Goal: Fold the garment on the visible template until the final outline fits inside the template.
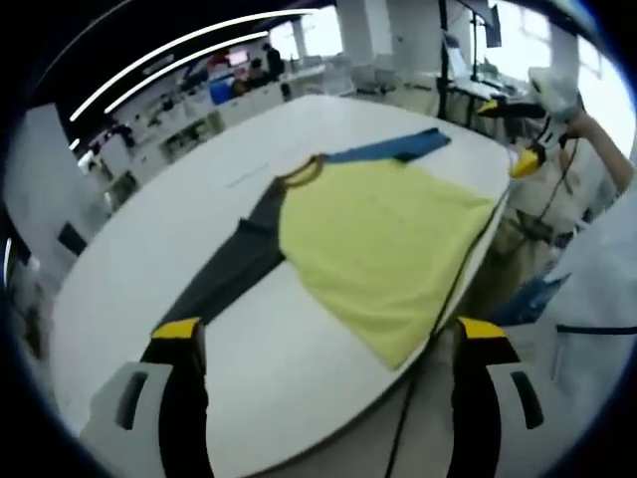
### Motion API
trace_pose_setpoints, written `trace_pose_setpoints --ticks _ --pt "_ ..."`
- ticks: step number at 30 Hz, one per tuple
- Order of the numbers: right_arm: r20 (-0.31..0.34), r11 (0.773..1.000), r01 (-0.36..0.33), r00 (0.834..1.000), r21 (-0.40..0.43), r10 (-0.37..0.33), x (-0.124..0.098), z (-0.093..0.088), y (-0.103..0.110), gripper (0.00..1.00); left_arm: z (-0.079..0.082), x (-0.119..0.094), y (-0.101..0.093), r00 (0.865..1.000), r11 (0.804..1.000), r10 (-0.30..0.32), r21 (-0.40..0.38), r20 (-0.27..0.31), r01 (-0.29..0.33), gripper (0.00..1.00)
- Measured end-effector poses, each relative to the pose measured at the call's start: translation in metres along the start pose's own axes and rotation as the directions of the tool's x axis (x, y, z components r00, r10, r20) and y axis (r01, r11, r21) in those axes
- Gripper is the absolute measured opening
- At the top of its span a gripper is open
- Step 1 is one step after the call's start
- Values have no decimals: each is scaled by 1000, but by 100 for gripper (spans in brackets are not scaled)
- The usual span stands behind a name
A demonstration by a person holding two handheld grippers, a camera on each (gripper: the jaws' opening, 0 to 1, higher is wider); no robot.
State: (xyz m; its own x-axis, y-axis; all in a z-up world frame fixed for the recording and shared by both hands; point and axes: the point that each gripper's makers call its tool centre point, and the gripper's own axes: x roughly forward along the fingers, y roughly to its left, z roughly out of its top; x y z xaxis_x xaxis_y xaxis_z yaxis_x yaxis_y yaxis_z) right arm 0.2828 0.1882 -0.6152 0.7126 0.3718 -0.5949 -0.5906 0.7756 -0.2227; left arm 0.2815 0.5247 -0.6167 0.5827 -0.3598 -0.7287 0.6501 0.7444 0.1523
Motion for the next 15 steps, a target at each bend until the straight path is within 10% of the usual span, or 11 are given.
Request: trace_pose_setpoints --ticks 15 --pt "-1 999 7 1000 54 -7 11 2 2 100 4 2 0 1000 1000 -23 -6 2 23 100"
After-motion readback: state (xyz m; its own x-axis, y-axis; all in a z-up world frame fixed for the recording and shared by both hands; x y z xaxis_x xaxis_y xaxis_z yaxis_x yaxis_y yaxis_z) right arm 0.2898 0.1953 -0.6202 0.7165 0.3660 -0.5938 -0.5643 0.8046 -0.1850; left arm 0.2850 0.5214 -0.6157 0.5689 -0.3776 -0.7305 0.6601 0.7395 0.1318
